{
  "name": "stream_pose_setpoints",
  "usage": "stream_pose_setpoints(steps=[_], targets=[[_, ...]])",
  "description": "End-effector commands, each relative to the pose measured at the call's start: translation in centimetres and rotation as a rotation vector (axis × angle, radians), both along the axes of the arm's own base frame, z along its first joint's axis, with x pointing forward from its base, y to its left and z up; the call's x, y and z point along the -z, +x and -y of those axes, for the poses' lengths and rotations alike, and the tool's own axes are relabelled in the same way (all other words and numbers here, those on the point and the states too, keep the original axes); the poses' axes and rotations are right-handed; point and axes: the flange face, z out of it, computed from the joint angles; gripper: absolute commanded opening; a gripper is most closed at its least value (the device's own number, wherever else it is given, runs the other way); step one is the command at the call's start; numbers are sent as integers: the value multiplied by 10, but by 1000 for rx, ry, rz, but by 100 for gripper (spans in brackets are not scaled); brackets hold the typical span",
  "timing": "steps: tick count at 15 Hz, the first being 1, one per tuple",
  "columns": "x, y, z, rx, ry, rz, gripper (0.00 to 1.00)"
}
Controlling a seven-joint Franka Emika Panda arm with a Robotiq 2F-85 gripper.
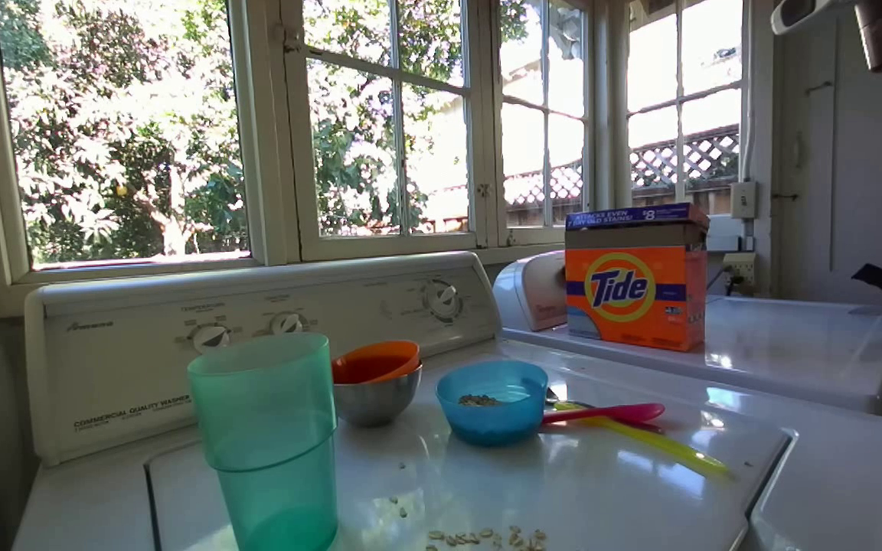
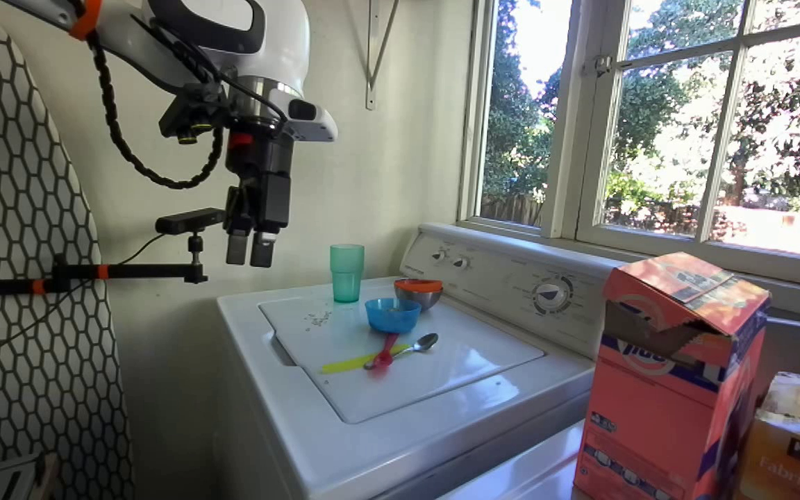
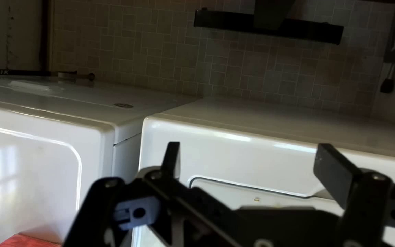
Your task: Pour the contents from the blue bowl into the silver bowl
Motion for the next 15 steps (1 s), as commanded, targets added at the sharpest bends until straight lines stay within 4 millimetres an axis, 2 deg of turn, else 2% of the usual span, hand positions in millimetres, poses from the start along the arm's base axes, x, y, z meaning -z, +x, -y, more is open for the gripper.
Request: stream_pose_setpoints(steps=[1, 7, 12, 15], targets=[[0, 0, 0, 0, 0, -1, 100], [23, 26, 0, 302, -38, 78, 100], [50, 67, -15, 541, -46, 182, 100], [58, 100, -36, 609, -37, 255, 100]])
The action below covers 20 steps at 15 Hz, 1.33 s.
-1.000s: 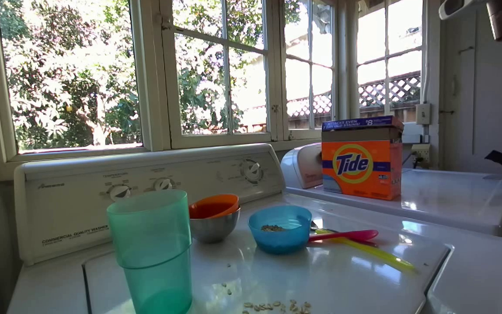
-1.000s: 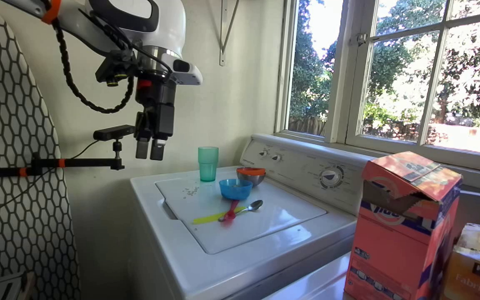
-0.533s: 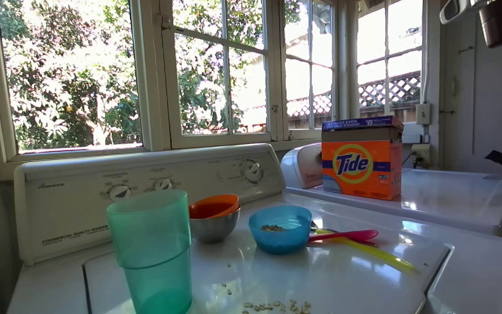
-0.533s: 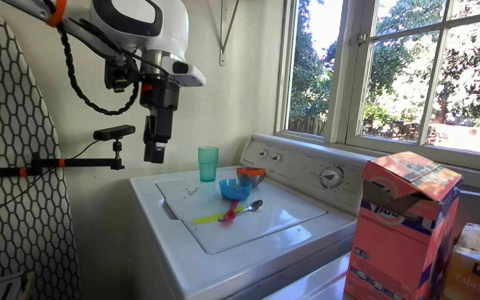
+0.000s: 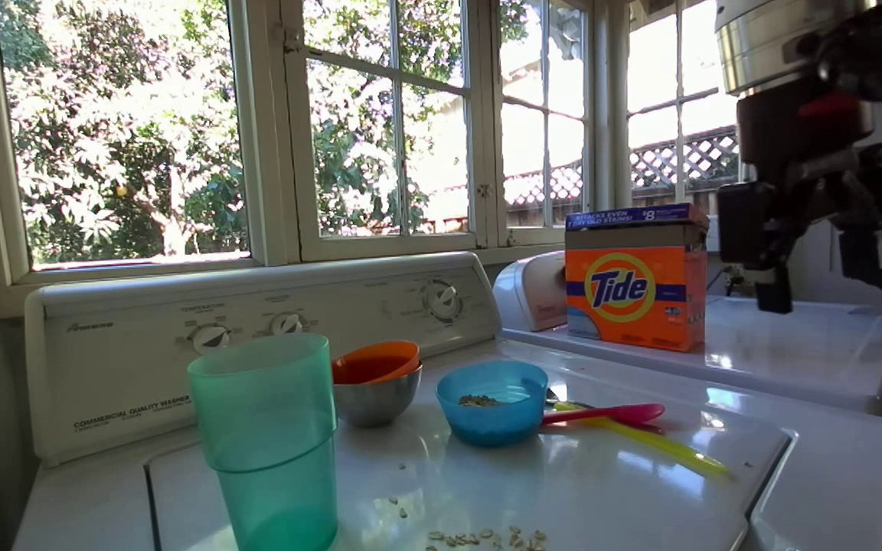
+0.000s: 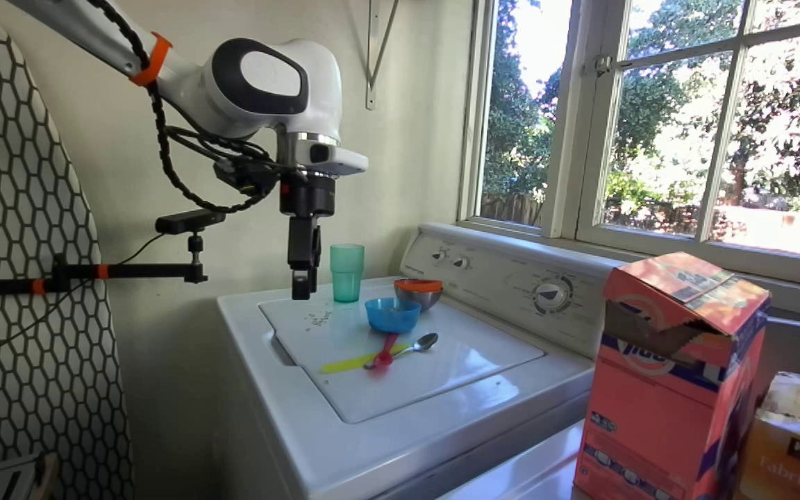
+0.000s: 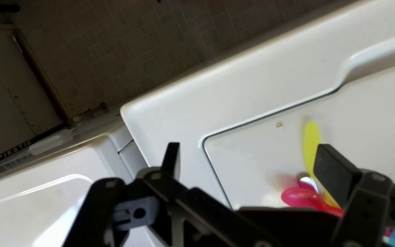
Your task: Pour the contents from the blue bowl into the silver bowl
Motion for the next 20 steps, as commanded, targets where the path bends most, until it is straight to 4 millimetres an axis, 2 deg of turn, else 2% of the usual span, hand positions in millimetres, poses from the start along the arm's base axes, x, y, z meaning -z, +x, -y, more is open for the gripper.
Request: stream_pose_setpoints(steps=[1, 6, 7, 8, 12, 18, 20], targets=[[8, 44, -23, 87, 5, 68, 100], [19, 90, -37, 99, 34, 77, 100], [17, 91, -37, 49, 64, 47, 100], [13, 77, -35, 80, 35, 79, 100], [21, 92, -35, 83, 12, 90, 100], [62, 118, -44, 180, 57, 104, 100], [65, 125, -50, 183, 72, 126, 100]])
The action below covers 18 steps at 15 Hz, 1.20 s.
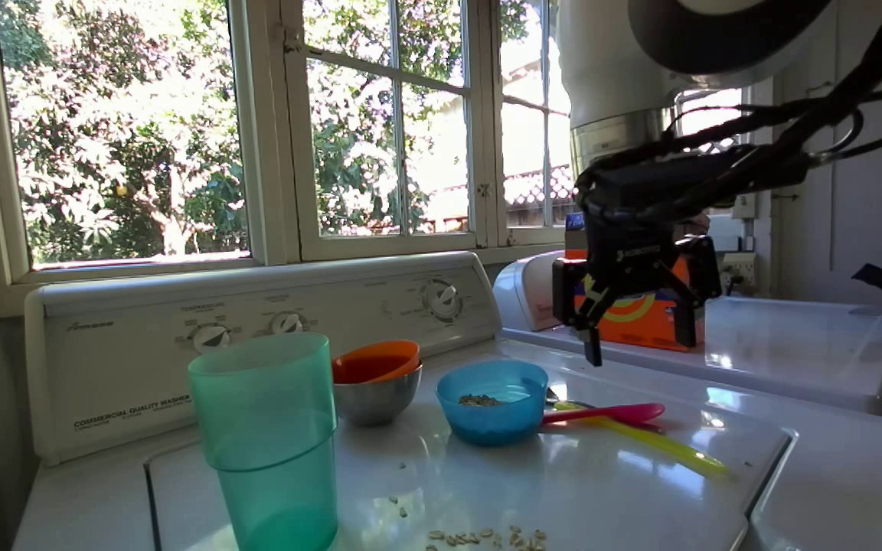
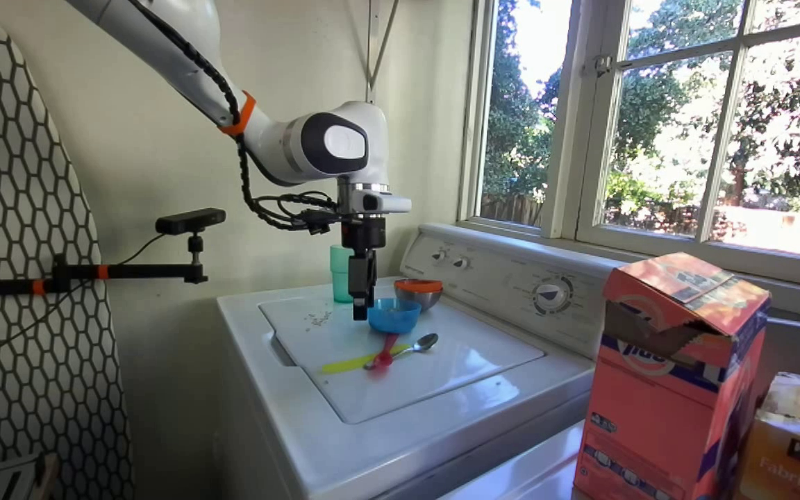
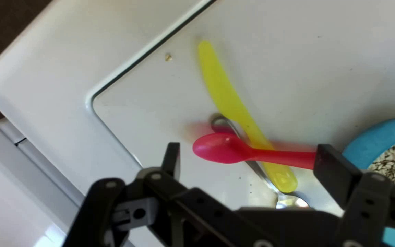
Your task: Pour the contents from the blue bowl into the silver bowl
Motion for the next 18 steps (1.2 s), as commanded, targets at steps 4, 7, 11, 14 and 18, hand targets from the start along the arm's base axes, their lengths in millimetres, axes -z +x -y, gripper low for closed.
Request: stream_pose_setpoints(steps=[4, 7, 11, 14, 18], targets=[[-1, 30, -23, 19, 34, 93, 100], [6, 40, -26, 44, 26, 97, 100], [24, 56, -28, 120, 31, 120, 100], [31, 68, -36, 152, 40, 146, 100], [35, 76, -43, 170, 34, 152, 70]])
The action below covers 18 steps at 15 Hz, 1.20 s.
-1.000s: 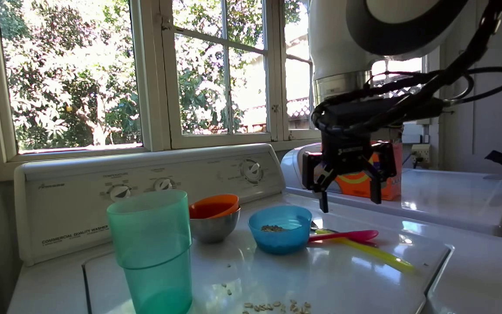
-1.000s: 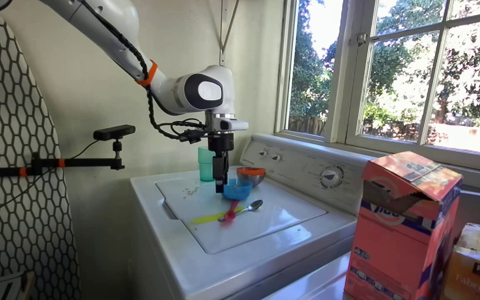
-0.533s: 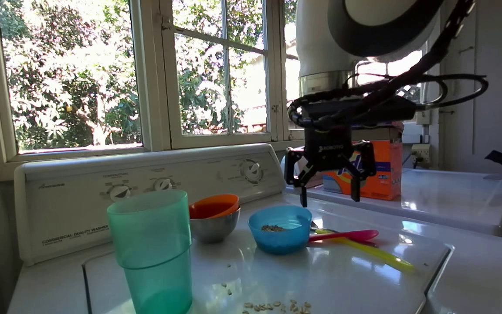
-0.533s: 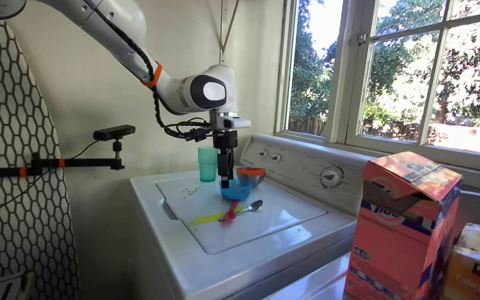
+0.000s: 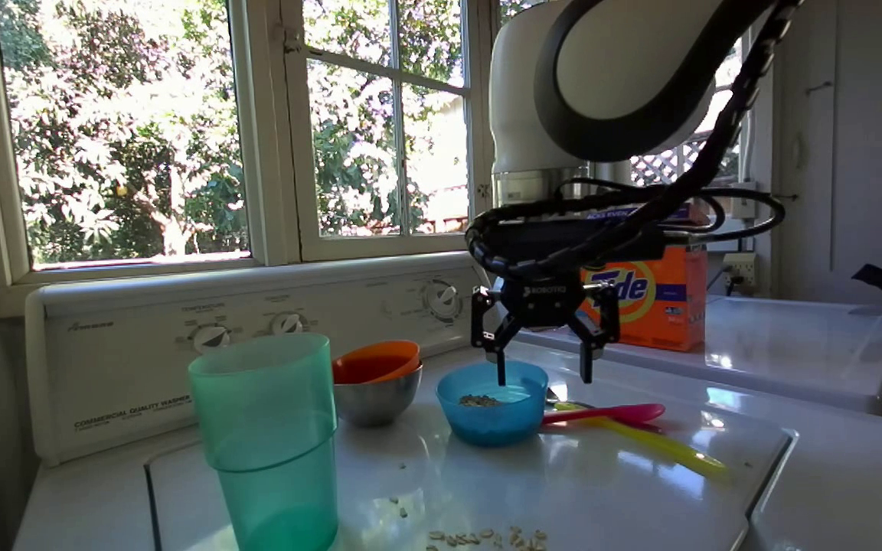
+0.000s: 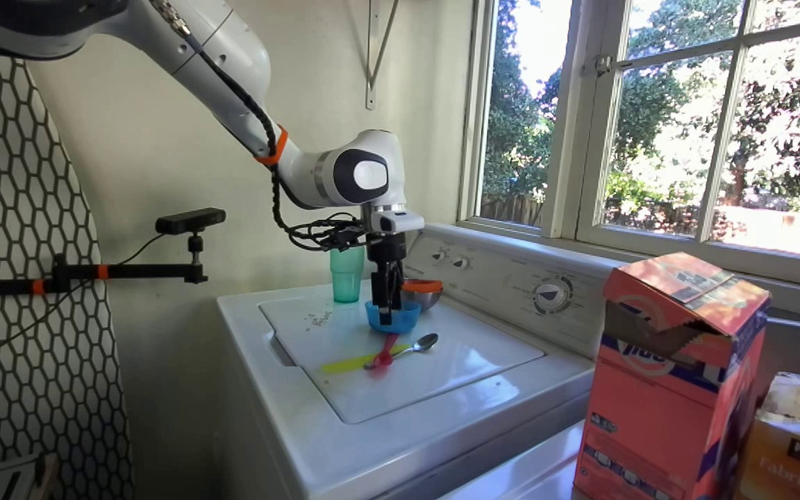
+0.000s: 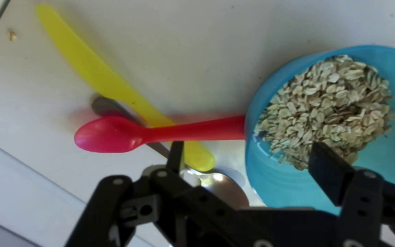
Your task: Pour the contents from the blue bowl into the silver bowl
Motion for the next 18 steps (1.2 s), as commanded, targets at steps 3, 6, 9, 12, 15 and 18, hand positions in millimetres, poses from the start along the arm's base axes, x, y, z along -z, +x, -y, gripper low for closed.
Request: stream_pose_setpoints(steps=[3, 6, 9, 12, 15, 18], targets=[[3, 13, -6, 31, -27, 26, 45], [3, 15, -4, 36, -33, 27, 21], [4, 15, 0, 41, -34, 18, 1], [-4, 15, 3, 33, -37, 8, 0], [-19, 16, 9, 30, -38, 33, 1], [-26, 21, 20, 41, -75, 63, 1]])
